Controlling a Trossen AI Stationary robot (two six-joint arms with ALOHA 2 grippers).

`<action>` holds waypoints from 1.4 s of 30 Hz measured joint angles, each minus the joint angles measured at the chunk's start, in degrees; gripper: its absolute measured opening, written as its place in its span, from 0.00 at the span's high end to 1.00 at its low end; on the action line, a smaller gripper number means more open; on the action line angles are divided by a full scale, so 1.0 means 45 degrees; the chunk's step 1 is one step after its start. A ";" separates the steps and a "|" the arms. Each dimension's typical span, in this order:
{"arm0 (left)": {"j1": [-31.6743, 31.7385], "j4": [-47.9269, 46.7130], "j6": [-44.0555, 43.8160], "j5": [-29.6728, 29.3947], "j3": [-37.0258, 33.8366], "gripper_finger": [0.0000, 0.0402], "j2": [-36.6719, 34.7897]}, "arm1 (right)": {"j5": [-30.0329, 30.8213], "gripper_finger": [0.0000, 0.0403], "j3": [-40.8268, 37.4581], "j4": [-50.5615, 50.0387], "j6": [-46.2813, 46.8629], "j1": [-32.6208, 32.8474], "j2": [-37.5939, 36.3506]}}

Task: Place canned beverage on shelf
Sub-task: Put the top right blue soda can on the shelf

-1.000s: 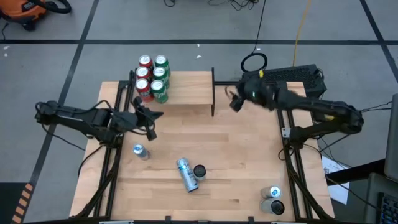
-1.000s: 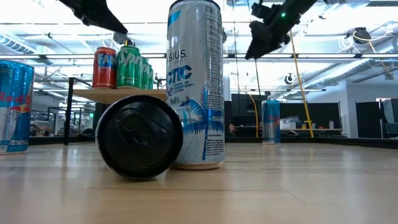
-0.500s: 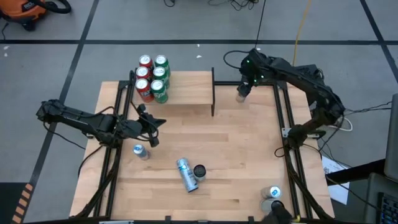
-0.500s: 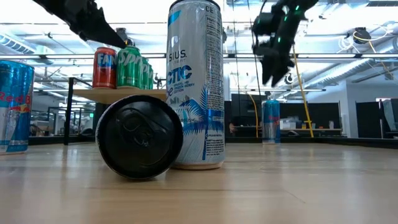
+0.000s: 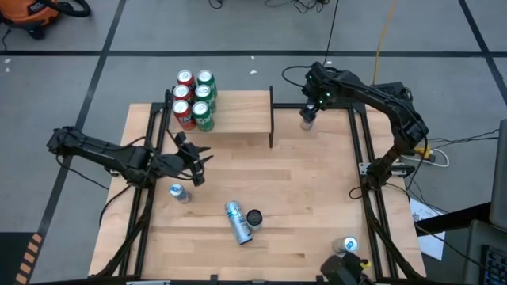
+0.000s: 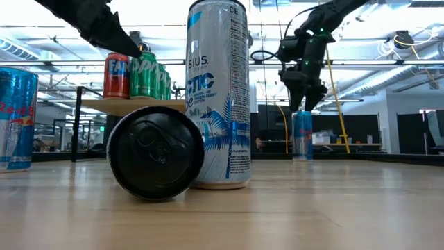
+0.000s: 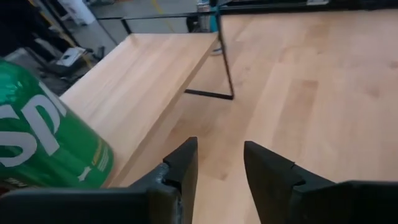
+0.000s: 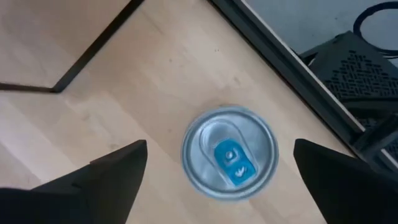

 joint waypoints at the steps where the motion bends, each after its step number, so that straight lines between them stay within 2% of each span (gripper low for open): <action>1: 0.0001 -0.0007 0.0000 -0.0089 0.0000 0.67 0.0097 | -0.0002 0.03 0.0000 0.0054 0.0071 0.0000 0.0060; 4: 0.0004 -0.0028 0.0000 -0.0173 0.0000 0.67 0.0373 | 0.0017 0.05 0.0000 -0.0034 0.0240 0.0000 0.0278; 7: 0.0001 -0.0039 0.0000 -0.0177 0.0000 0.66 0.0581 | 0.0064 0.11 0.0000 -0.0069 0.0433 0.0000 0.0616; 16: 0.0001 -0.0029 0.0107 -0.0381 0.0000 0.66 0.0649 | 0.0697 0.45 -0.0002 -0.0152 0.0964 0.0005 0.0832; 23: 0.0001 -0.0003 0.1341 -0.0376 0.0000 0.66 0.0649 | 0.0716 0.45 0.0018 -0.1175 0.1895 0.0197 -0.0087; 27: 0.0006 0.0255 0.1697 -0.0640 0.0000 0.66 0.0649 | 0.0692 0.45 0.1141 -0.2815 0.2784 0.0441 -0.0654; 30: 0.0148 0.1452 0.2002 -0.1059 0.0000 0.66 0.0723 | 0.0717 0.45 0.2278 -0.3816 0.3903 0.0826 -0.0824; 35: 0.0513 0.4017 0.3472 -0.0106 0.0005 0.66 0.1474 | 0.0677 0.45 0.4438 -0.4970 0.4802 0.2161 -0.0825; 42: 0.1373 0.7919 0.4969 0.0100 0.0005 0.66 0.2721 | 0.0682 0.45 0.6932 -0.4854 0.5367 0.4690 -0.0834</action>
